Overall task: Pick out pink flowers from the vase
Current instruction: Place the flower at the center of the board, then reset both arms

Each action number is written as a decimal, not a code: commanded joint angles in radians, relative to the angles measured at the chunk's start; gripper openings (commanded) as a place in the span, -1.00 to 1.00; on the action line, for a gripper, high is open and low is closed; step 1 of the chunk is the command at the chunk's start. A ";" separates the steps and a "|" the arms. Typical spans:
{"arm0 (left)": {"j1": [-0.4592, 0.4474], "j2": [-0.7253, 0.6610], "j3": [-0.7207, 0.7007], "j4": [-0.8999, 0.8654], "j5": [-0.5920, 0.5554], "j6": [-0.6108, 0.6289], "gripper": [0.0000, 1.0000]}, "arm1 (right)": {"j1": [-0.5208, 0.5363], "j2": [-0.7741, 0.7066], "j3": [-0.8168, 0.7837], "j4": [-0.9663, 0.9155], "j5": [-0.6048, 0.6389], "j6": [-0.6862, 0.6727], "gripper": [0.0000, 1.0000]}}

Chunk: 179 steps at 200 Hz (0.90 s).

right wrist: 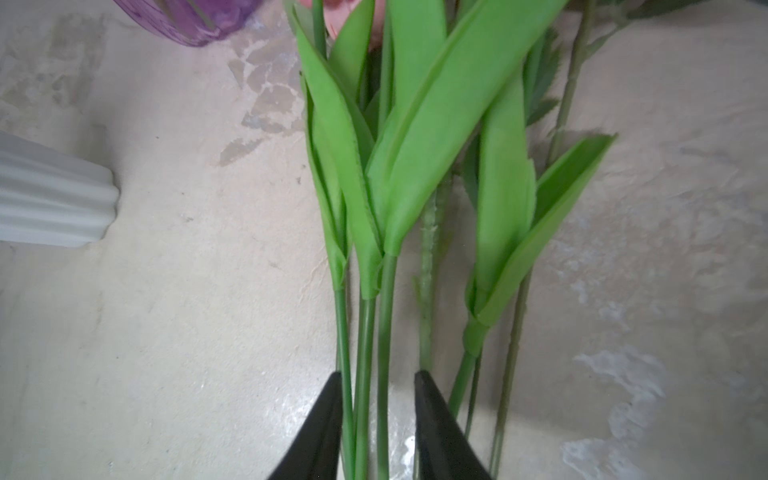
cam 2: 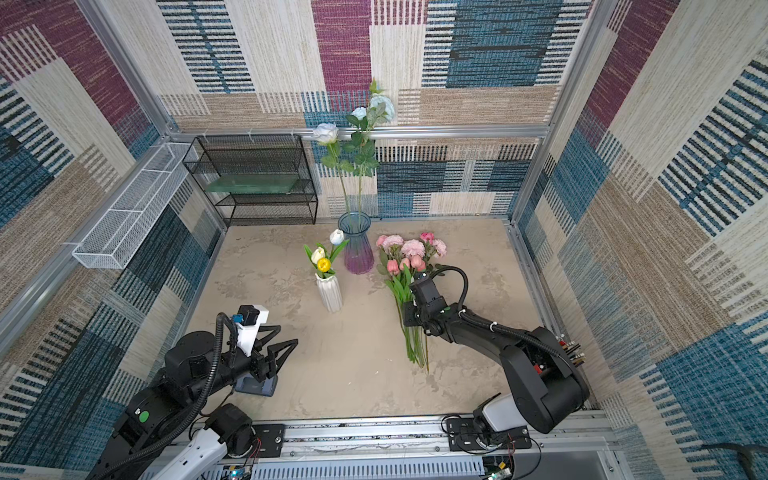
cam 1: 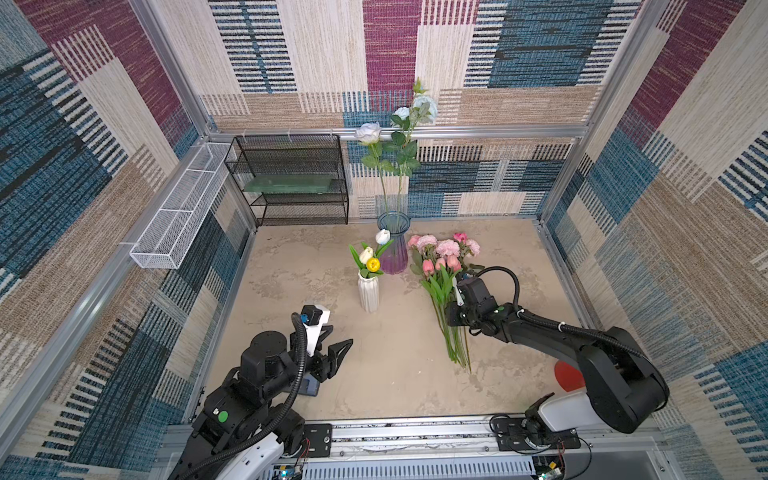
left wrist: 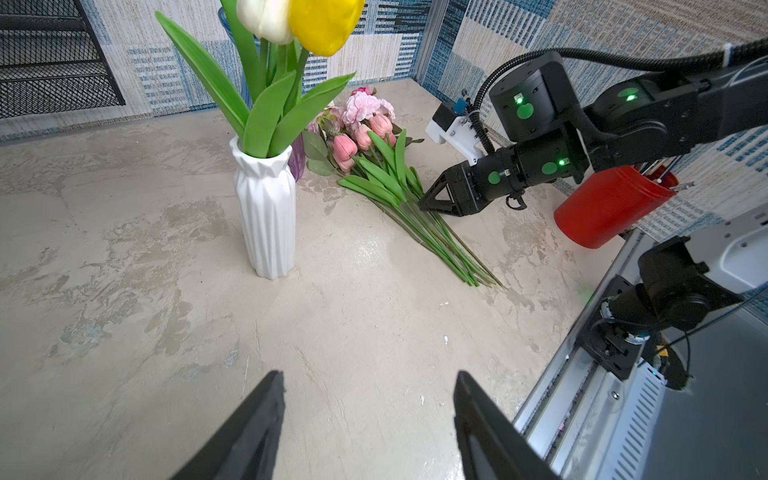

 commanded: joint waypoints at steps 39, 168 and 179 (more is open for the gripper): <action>-0.002 0.019 0.009 0.011 0.001 0.026 0.32 | 0.023 -0.175 0.038 -0.025 -0.011 -0.093 0.32; -0.001 0.160 -0.005 0.182 -0.298 0.095 0.98 | -0.013 -0.580 -0.080 0.186 0.257 -0.171 0.90; 0.000 0.186 -0.058 0.282 -0.254 0.188 0.99 | -0.034 -0.590 -0.092 0.218 0.263 -0.184 0.90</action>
